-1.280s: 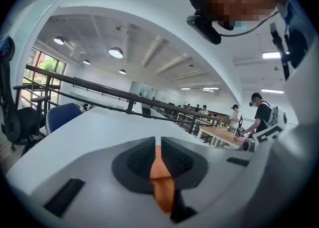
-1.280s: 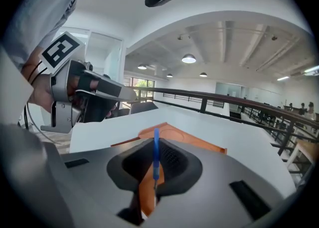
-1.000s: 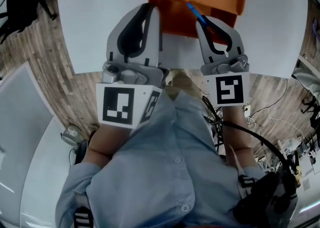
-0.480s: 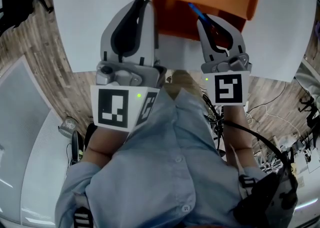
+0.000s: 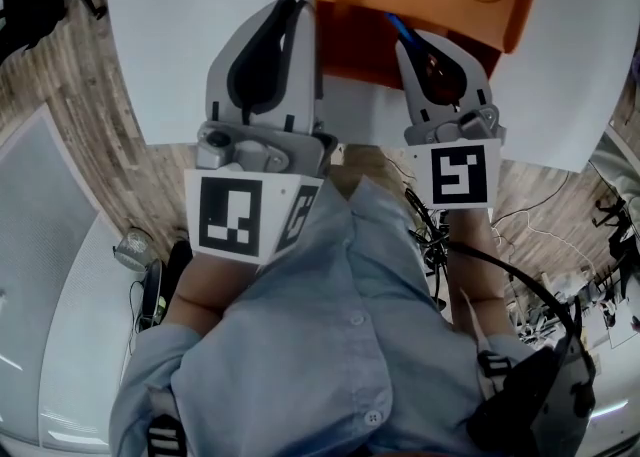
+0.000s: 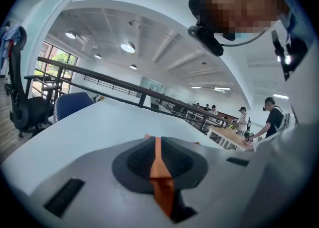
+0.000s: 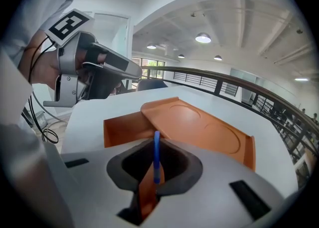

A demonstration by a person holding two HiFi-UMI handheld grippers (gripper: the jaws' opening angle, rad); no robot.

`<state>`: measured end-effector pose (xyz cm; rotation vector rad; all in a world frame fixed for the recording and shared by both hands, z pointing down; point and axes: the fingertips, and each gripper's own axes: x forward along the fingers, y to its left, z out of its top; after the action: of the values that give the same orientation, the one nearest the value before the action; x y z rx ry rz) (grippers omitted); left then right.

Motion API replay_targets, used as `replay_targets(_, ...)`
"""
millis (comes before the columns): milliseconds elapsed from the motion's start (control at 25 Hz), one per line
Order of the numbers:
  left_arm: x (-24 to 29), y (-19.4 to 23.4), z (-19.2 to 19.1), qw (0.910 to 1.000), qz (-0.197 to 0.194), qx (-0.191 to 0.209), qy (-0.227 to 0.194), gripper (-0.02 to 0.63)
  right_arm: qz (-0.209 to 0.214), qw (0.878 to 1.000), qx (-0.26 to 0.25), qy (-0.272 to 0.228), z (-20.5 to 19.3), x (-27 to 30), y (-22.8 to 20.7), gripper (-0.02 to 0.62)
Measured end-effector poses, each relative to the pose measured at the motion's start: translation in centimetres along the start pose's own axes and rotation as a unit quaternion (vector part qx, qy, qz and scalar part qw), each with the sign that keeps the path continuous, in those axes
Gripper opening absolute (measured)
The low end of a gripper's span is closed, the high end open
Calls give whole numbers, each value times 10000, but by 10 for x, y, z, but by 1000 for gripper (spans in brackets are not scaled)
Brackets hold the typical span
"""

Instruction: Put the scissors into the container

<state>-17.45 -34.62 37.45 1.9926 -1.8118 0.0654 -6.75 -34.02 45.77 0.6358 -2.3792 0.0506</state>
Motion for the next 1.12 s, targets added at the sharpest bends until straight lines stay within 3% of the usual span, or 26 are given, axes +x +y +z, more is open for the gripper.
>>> replay_targets(160,1,-20,0,10000,-56,30,10,40,192,9998,80,48,-8,-11,-1,66)
replay_targets(360,0,3,0,10000,-49,31,19,40,334,9993,60,132,-4,11,17,94)
replay_targets(760,-13,-4,11,9998,-89,79,-130,40,613,9976,322,27,4,-1,28,126)
replay_targets(1120,-35,-28,32,9985,-160,296,-437,40,388,9980,337,-361,27,-32,24,124)
